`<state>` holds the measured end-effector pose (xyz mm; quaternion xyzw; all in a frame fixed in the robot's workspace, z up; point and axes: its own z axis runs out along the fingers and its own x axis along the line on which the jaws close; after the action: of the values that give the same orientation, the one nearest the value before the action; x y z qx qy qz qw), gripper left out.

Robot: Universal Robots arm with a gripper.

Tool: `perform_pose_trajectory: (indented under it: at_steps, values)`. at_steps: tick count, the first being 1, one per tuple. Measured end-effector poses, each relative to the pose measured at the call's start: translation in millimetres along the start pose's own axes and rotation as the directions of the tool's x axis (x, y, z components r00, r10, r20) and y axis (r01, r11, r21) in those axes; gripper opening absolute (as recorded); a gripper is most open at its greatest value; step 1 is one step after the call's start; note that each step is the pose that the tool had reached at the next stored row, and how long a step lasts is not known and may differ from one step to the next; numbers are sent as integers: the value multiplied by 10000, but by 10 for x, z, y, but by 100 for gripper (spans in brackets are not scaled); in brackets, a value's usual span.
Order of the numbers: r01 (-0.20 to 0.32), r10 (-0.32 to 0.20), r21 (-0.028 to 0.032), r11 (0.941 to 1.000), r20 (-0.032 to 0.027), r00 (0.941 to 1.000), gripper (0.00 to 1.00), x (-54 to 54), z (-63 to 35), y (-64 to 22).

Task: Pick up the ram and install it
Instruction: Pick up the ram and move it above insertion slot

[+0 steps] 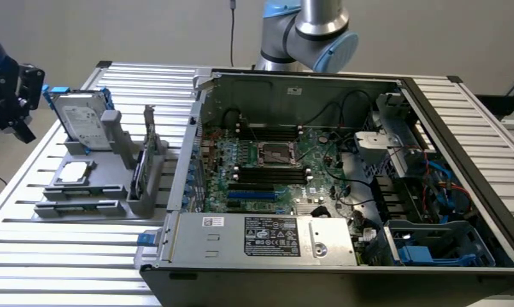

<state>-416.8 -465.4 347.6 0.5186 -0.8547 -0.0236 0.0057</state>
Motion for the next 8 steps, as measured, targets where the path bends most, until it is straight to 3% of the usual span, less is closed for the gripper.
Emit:
perform_pose_trajectory:
  at_steps: [4, 8]
  values:
    - [728, -728, -11, 9973, -33, 9973, 11, 0, 23, 0]
    - [1448, -1448, -26, 9895, -65, 9894, 11, 1, 47, -2]
